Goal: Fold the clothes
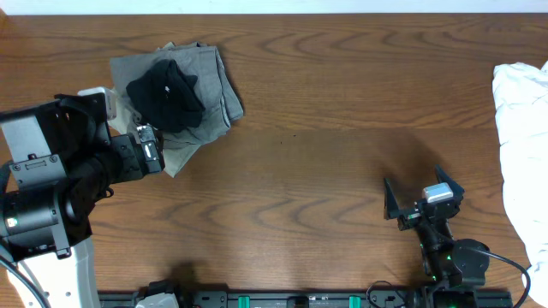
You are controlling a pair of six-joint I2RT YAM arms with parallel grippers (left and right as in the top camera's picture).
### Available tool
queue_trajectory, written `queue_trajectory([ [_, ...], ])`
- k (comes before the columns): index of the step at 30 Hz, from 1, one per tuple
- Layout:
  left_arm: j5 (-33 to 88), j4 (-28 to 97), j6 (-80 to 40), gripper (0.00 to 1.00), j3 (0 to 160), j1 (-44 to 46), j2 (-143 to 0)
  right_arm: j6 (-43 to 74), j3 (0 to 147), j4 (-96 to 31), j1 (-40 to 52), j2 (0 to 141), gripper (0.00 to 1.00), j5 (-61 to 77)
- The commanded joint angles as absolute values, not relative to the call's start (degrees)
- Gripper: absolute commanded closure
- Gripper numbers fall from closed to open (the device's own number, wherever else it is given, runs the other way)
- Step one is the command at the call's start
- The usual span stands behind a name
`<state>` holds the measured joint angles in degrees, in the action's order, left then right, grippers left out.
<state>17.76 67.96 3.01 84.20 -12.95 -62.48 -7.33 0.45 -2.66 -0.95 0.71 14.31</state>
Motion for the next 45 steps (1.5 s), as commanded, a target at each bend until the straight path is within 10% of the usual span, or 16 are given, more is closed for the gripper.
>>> queue_trajectory([
  [1,17.45,68.14,2.92,0.02,84.51,-12.88,-62.48,-6.46,0.30,-2.83,-1.06,0.34,0.01,13.93],
  [23,12.34,66.70,3.38,0.02,84.29,-11.60,-59.29,-6.46,0.30,-2.83,-1.06,0.34,0.01,13.93],
  [45,12.84,23.42,9.61,0.02,36.99,-5.08,-19.35,-6.46,0.30,-2.83,-1.06,0.34,0.01,13.93],
])
